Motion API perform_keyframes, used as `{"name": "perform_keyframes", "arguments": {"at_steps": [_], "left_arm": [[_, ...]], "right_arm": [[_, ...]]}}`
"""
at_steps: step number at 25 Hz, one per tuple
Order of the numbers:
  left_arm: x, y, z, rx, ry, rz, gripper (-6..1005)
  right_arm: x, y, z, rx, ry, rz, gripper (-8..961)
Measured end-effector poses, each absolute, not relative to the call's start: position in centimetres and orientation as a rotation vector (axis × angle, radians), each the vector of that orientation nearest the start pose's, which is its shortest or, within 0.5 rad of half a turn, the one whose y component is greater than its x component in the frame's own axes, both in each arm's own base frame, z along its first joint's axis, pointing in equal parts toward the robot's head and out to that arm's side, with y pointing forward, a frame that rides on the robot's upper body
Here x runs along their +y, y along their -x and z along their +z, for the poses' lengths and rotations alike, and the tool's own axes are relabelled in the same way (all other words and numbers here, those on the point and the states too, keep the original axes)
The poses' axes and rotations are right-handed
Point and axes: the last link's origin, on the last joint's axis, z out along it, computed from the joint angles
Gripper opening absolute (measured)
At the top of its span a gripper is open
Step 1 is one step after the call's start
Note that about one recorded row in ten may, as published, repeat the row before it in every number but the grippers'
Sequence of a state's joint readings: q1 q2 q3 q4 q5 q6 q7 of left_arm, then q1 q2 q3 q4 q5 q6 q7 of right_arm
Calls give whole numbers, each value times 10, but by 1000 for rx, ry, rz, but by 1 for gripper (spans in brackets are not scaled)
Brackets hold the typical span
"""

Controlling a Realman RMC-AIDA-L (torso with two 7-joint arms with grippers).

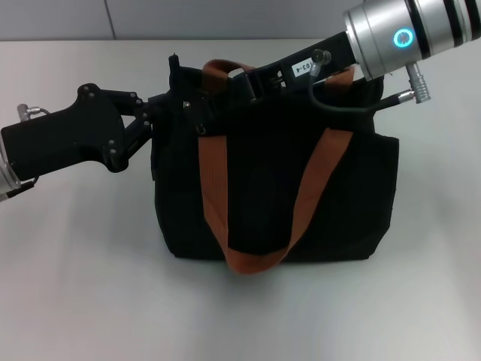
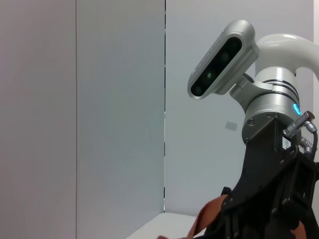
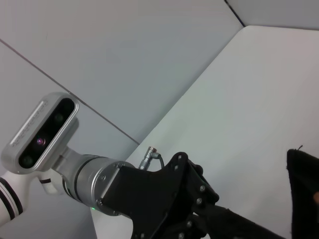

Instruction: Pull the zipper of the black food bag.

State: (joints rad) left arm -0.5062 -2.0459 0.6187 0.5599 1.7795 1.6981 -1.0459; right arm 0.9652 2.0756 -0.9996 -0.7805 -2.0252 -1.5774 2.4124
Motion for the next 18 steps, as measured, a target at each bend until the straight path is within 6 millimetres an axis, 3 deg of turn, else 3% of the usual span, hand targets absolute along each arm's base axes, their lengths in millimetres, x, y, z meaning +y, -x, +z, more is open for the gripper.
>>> {"name": "perform_keyframes", "arguments": {"at_steps": [18], "left_arm": [[322, 244, 28, -187, 2581, -1057, 23]], "right_arm": [[389, -79, -23, 1247, 2996, 383, 325]]}}
